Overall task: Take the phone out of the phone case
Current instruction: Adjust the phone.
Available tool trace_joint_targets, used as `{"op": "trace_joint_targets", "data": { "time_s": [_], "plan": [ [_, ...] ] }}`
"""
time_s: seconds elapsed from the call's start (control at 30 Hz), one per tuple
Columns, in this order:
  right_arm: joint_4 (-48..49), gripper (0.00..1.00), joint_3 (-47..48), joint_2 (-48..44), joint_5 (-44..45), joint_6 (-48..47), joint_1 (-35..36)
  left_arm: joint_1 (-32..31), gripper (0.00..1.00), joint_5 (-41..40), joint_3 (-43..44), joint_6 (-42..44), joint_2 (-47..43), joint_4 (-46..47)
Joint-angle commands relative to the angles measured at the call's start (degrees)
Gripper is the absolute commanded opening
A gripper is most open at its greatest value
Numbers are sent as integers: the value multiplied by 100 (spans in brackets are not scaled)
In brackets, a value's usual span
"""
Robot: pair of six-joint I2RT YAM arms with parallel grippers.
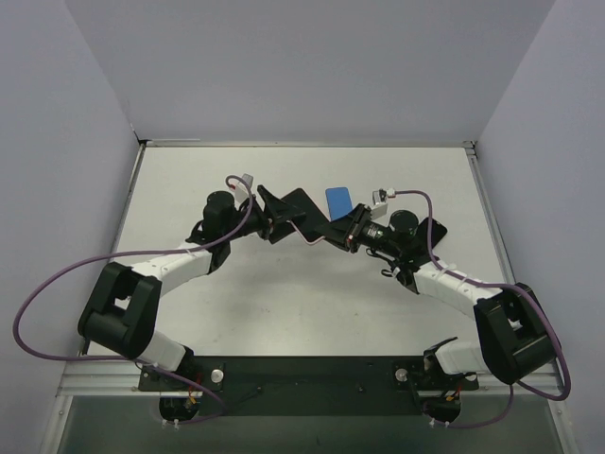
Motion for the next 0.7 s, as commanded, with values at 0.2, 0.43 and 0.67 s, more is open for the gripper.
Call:
{"op": "trace_joint_targets", "data": {
  "time_s": [0.2,0.43,0.67],
  "plan": [
    [1291,0,88,211,21,274,326,-67,67,-128,389,-377,275,1161],
    [1230,0,0,316,258,292,371,-67,50,-233,301,-509,266,1311],
    [1072,0,-53,308,408,284,379,-58,0,-242,380,-465,275,1162]
  ]
}}
